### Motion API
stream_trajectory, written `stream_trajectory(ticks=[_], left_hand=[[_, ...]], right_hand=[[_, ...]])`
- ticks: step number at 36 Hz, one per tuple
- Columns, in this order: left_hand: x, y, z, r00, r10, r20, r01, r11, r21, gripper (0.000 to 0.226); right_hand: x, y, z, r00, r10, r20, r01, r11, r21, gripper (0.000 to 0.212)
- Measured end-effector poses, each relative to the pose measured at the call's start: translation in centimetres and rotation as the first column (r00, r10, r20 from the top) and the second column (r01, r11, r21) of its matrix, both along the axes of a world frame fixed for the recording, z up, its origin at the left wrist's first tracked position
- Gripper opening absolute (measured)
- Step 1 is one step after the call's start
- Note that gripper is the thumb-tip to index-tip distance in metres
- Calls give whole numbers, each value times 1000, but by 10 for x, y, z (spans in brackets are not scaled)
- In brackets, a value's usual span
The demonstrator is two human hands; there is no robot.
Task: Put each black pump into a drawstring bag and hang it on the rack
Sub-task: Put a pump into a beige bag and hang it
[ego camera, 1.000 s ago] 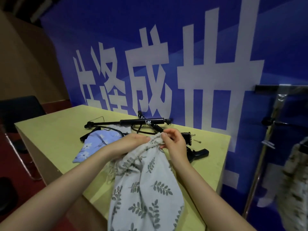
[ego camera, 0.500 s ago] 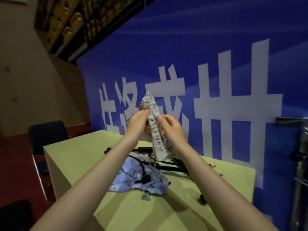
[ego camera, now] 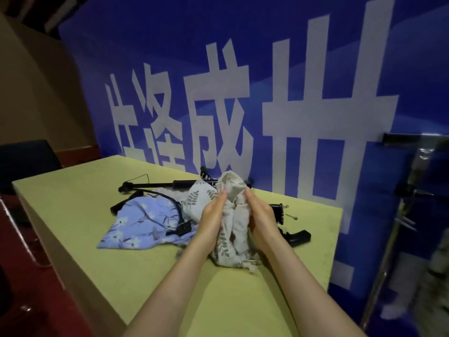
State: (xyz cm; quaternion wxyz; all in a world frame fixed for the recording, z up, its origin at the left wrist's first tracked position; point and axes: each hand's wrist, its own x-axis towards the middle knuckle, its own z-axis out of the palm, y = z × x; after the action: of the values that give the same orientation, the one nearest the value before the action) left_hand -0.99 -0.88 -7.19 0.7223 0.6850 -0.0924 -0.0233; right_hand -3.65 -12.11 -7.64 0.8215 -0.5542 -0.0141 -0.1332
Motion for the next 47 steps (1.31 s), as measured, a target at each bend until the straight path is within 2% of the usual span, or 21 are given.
stream_trajectory(ticks=[3,6,8,11,13,17,20,21,23,24,25,26,28,30,31,33,35,37,40,45,47], left_hand=[[9,4,-4,989,-140,55,138,989,44,45],[17,12,-5,993,-89,76,85,995,59,31],[20,19,-6,998,-65,-8,64,993,-97,27],[23,33,-2,957,-210,-202,113,906,-407,32],[25,40,0,932,-280,-230,142,866,-480,38],[22,47,4,879,-393,-270,202,820,-535,40],[16,49,7,902,-334,-272,195,879,-435,39],[15,48,7,935,-270,-231,184,924,-336,33],[6,46,7,995,-104,-9,104,993,61,26],[4,45,5,988,-100,117,67,964,257,26],[1,44,3,976,-143,166,67,916,395,28],[1,44,0,966,-207,155,108,867,487,31],[-4,45,0,954,-280,105,176,809,561,30],[-5,45,3,957,-275,95,196,850,489,27],[-4,45,4,967,-243,75,196,901,387,27],[-1,45,6,980,-198,-7,198,977,80,21],[3,47,9,969,-236,-72,219,958,-185,24],[5,51,9,951,-295,-94,249,909,-335,38],[3,50,10,936,-318,-150,224,868,-442,50],[-4,52,11,896,-368,-247,200,833,-516,47],[-2,51,7,939,-239,-247,116,897,-426,41]], right_hand=[[6,-4,-2,999,-31,-25,30,999,-30,37],[10,-3,0,995,-87,-48,85,996,-39,30],[12,-5,0,992,-88,-93,90,996,16,30],[10,-10,3,974,106,-199,-41,951,306,40],[8,-14,5,958,197,-206,-100,909,404,44],[6,-22,5,956,216,-198,-116,900,421,47],[5,-26,4,961,140,-237,-38,920,389,45],[5,-26,4,967,98,-236,-7,933,359,46],[6,-26,2,977,6,-215,55,959,278,47],[6,-26,2,977,-56,-207,104,968,230,46],[6,-26,2,974,-109,-197,147,971,189,42],[5,-26,4,968,-153,-197,183,972,144,36],[6,-25,4,959,-213,-185,227,972,59,29],[4,-22,7,947,-276,-166,273,961,-40,28],[4,-21,7,936,-320,-145,308,946,-101,31],[4,-20,8,915,-396,-80,365,895,-255,41],[5,-19,5,896,-444,6,416,835,-360,49],[7,-20,1,879,-474,49,452,798,-399,52],[7,-23,-3,851,-519,82,500,751,-431,53],[1,-20,-9,834,-532,147,527,687,-501,46],[-2,-19,-10,827,-533,177,536,657,-529,42]])
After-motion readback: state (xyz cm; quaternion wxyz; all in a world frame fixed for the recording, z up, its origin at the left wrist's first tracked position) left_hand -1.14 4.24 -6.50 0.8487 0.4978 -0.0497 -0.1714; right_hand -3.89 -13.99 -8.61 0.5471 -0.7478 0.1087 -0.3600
